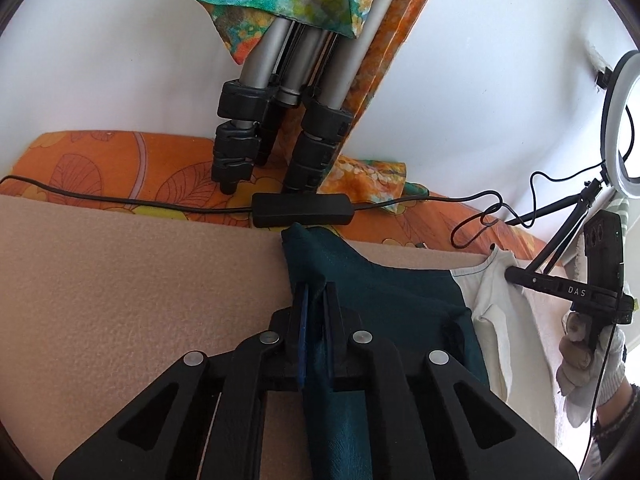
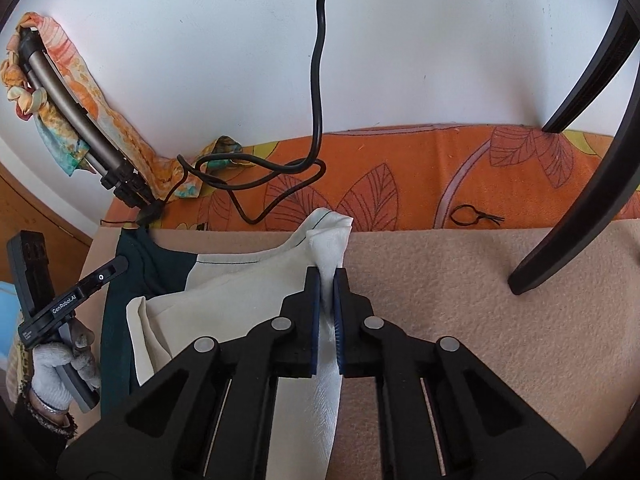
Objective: Fold small clothes
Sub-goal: 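Lay the hem end near the collar and open both tools, then close both tools on the collar end of the doubled strip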
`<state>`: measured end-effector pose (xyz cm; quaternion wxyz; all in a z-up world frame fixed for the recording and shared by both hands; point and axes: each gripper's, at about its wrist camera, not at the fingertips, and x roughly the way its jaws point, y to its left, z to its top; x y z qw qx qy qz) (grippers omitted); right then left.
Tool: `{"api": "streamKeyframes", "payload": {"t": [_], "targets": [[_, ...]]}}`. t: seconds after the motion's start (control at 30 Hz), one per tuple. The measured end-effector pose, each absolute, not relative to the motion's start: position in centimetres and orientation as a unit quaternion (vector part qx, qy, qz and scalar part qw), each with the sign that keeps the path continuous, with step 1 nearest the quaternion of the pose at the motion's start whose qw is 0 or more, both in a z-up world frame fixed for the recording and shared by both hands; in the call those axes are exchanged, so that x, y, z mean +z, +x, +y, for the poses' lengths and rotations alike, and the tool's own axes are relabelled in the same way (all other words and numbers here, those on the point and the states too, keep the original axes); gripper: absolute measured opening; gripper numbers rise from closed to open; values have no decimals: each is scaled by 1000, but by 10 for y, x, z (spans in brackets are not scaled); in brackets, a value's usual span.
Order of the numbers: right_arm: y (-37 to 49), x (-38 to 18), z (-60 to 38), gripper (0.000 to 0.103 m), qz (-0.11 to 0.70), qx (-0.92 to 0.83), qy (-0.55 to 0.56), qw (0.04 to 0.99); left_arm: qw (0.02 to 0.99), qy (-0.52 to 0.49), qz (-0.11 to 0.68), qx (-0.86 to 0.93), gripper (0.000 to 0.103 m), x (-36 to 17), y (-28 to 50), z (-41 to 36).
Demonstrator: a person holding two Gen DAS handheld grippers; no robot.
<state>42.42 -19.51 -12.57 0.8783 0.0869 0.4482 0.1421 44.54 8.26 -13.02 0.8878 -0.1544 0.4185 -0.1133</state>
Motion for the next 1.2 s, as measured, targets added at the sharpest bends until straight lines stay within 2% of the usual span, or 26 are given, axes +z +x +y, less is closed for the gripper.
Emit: {"api": "streamKeyframes", "payload": {"t": [0.27, 0.3, 0.37, 0.4, 0.43, 0.6, 0.7, 0.77, 0.8, 0.83, 0.9, 1.2], "targets": [[425, -122, -203, 3, 448, 132, 76, 881, 895, -172, 404, -86, 4, -128, 449, 99], [425, -122, -208, 3, 450, 139, 90, 878, 892, -183, 402, -96, 8, -128, 450, 102], [427, -121, -216, 5, 451, 155, 122, 871, 887, -200, 404, -105, 32, -125, 452, 107], [427, -120, -219, 7, 450, 165, 133, 867, 885, -205, 404, -103, 50, -124, 453, 108], [427, -119, -220, 10, 448, 169, 134, 867, 883, -214, 404, -107, 54, -123, 455, 109], [430, -118, -211, 20, 448, 173, 109, 870, 867, -214, 433, -119, 54, -126, 471, 97], [435, -121, -204, 20, 453, 166, 94, 871, 878, -179, 431, -108, 51, -126, 474, 84], [437, -124, -201, 20, 452, 161, 92, 873, 890, -135, 429, -81, 39, -123, 473, 76], [438, -124, -201, 20, 451, 161, 94, 873, 890, -121, 432, -81, 18, -124, 474, 72], [438, -124, -201, 17, 449, 161, 97, 873, 891, -118, 431, -80, 5, -124, 475, 71], [438, -125, -201, 7, 448, 161, 96, 874, 889, -139, 429, -84, 3, -125, 476, 76], [425, -104, -206, 4, 422, 179, 116, 881, 898, -169, 392, -107, 2, -99, 457, 94]]}}
